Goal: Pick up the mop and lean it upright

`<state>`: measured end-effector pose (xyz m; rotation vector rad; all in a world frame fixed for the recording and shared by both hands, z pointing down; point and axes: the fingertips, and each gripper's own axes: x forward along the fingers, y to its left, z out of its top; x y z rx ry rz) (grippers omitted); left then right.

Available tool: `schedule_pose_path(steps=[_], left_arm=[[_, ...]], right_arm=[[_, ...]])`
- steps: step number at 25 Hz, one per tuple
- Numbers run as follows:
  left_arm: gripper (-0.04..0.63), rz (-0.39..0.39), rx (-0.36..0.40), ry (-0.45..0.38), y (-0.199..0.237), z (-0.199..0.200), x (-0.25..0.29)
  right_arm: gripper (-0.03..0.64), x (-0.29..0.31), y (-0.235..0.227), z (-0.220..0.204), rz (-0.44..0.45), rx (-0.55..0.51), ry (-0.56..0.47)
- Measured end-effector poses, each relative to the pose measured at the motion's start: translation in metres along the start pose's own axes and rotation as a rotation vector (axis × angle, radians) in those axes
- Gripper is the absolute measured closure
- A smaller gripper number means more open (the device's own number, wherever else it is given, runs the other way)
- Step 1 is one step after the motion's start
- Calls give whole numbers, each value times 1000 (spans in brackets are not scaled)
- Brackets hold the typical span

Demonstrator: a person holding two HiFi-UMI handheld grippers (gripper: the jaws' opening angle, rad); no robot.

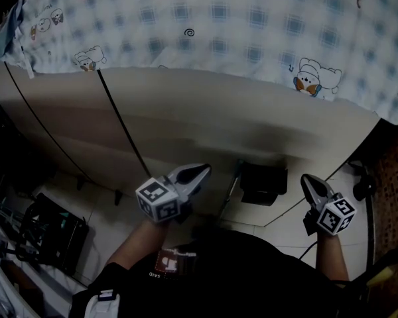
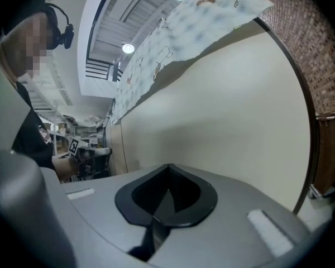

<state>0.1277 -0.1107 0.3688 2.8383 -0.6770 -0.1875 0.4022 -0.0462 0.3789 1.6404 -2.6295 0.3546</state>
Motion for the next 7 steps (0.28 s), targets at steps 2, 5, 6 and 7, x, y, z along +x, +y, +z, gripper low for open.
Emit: schedule_pose_path(steps=[2,5,6,7], left_arm=[[594,1,-4,4,-1,1,0],[594,-3,-5,-1,-2,0,-1],[594,-4,-5,-3,-1,-1,-1],[594,-4,-4,-5,-1,-1,-1]], right_arm=[[604,-1,0,0,-1,-1,1],[604,-2,3,1,3,-3,5],[604,-2,3,1,5,-5,6],[604,-2,4,2,7,-7,7]])
